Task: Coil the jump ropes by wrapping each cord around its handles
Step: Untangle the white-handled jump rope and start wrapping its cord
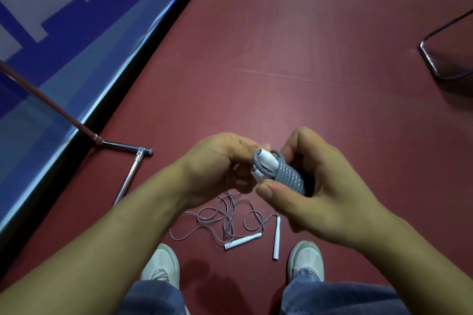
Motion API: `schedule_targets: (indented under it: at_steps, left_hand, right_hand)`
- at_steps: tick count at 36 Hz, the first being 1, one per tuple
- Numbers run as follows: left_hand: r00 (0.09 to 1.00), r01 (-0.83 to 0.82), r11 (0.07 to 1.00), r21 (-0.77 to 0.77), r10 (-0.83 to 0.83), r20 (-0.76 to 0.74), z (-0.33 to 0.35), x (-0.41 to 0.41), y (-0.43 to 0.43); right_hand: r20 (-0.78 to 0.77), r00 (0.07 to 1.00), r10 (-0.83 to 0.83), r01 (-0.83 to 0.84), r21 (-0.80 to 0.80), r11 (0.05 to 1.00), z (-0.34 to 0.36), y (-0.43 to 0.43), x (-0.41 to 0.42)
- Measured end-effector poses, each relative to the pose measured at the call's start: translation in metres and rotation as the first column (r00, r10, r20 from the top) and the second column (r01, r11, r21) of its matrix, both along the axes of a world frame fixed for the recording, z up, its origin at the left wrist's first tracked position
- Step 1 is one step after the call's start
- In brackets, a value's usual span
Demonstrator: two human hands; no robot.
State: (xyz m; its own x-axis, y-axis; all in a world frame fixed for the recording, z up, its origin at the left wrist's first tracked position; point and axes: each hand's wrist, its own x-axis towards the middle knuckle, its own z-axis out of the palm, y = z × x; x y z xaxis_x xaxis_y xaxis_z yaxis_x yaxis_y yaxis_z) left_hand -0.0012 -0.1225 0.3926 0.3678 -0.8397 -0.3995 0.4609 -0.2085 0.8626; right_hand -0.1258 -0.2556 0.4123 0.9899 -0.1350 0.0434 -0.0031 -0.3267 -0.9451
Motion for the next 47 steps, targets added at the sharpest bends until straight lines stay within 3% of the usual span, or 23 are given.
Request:
schedule_targets:
  at_steps: [7,12,15,18,20,21,23,27,32,37,40,45,47]
  left_hand:
    - [0.956,-0.047,0.999,0.017,0.05,-0.29,-0.01,-0.012,-0.005]
    - [0.953,-0.028,0.999,0.017,0.032,-0.3,-0.002,-0.015,0.003]
    - [0.98,-0.104,0.994,0.016,0.105,-0.168,-0.001,-0.019,0.006]
    - [0.967,-0.195,0.981,-0.003,0.193,0.168,-0.003,-0.024,0.009]
    - [0.855,-0.231,0.973,-0.013,0.209,0.474,-0.006,-0.027,0.014]
    - [0.752,-0.253,0.967,-0.027,0.214,0.623,-0.006,-0.028,0.016]
    - [0.577,-0.297,0.949,-0.101,0.263,0.774,-0.005,-0.032,0.018]
    - [0.596,-0.299,0.939,-0.171,0.323,0.735,-0.002,-0.038,0.019]
    - [0.729,-0.264,0.942,-0.207,0.335,0.597,0.003,-0.038,0.017]
    - [0.718,-0.286,0.924,-0.254,0.382,0.582,0.011,-0.035,0.016]
    - [0.629,-0.251,0.934,-0.255,0.357,0.69,0.013,-0.038,0.017]
    - [0.647,-0.341,0.898,-0.28,0.44,0.622,0.014,-0.034,0.014]
    - [0.598,-0.391,0.877,-0.278,0.472,0.648,0.013,-0.031,0.013]
  right_hand:
    - [0.032,0.999,-0.042,0.036,0.165,0.986,0.004,-0.003,-0.001]
    - [0.03,0.982,-0.189,0.183,0.138,0.973,-0.001,-0.012,0.001]
    - [0.006,0.967,-0.256,0.253,0.12,0.96,-0.003,-0.018,0.004]
    - [-0.012,0.958,-0.287,0.286,0.105,0.952,-0.001,-0.021,0.006]
    - [-0.024,0.956,-0.293,0.294,0.076,0.953,-0.001,-0.023,0.008]
    - [-0.029,0.957,-0.289,0.29,0.054,0.956,-0.001,-0.024,0.01]
    - [-0.041,0.959,-0.28,0.281,0.022,0.959,-0.004,-0.025,0.012]
    - [-0.053,0.952,-0.3,0.298,-0.04,0.954,-0.007,-0.029,0.013]
    - [-0.081,0.957,-0.28,0.274,-0.077,0.959,-0.005,-0.03,0.013]
    - [-0.145,0.967,-0.211,0.204,-0.063,0.977,-0.004,-0.029,0.015]
    - [-0.186,0.973,-0.138,0.137,-0.017,0.99,-0.003,-0.026,0.016]
    - [-0.205,0.977,-0.061,0.099,0.18,0.979,0.002,-0.023,0.015]
    - [-0.211,0.975,-0.07,0.12,0.239,0.964,0.003,-0.023,0.015]
